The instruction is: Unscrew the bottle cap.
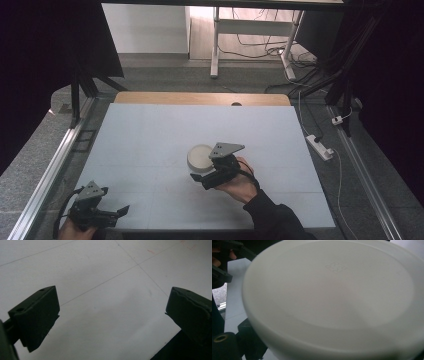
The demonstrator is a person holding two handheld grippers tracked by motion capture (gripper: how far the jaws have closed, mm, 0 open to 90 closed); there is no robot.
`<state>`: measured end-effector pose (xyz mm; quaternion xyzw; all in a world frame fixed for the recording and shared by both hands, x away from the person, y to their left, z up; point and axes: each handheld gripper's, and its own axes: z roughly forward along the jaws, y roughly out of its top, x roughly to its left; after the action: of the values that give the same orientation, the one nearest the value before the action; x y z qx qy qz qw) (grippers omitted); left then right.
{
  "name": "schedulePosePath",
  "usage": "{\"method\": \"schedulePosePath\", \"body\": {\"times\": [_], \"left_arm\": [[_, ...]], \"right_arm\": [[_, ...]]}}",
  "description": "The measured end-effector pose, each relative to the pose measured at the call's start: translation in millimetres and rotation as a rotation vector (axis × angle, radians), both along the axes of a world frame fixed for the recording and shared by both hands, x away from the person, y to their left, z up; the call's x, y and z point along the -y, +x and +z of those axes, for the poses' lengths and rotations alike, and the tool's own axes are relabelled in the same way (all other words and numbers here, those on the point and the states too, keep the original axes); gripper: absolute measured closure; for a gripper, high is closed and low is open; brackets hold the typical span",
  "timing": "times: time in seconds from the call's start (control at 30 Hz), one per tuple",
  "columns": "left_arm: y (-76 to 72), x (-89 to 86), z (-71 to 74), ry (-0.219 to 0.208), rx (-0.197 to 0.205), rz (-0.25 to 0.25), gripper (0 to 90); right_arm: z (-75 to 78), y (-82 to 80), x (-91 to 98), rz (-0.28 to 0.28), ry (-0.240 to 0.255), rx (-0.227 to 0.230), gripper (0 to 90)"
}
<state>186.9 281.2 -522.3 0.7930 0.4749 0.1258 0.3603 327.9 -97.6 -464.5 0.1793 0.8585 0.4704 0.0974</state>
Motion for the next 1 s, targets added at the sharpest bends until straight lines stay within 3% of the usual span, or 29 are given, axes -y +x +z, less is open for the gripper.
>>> {"method": "schedulePosePath", "body": {"times": [0.13, 0.3, 0.5, 0.6, 0.77, 0.9, 1.0], "left_arm": [[-0.1, 2.0, 0.7, 0.008, 0.009, -0.007, 0.0], [3.2, 1.9, 3.1, -0.024, 0.029, -0.049, 0.0], [8.7, 6.5, 9.2, -0.035, 0.084, -0.1, 0.0], [13.3, 12.1, 14.2, -0.043, 0.096, -0.122, 0.0], [22.7, 23.6, 25.1, -0.103, 0.106, -0.169, 0.0], [29.8, 36.5, 38.9, -0.099, 0.137, -0.197, 0.0], [35.7, 47.0, 49.3, -0.092, 0.132, -0.238, 0.0]], "right_arm": [[-1.1, -0.8, 0.2, 0.006, -0.003, -0.001, 6.4], [-1.4, -1.7, 0.1, 0.008, -0.01, 0.004, 6.4], [-1.8, -2.3, 0.8, 0.015, -0.008, 0.004, 6.4], [-1.6, -3.0, 1.2, 0.02, -0.003, 0.003, 6.4], [-0.5, -3.9, 1.8, 0.028, 0.007, 0.004, 6.4], [-0.1, -4.5, 2.1, 0.035, 0.011, 0.005, 6.4], [0.2, -5.4, 2.4, 0.041, 0.01, 0.009, 6.4]]}}
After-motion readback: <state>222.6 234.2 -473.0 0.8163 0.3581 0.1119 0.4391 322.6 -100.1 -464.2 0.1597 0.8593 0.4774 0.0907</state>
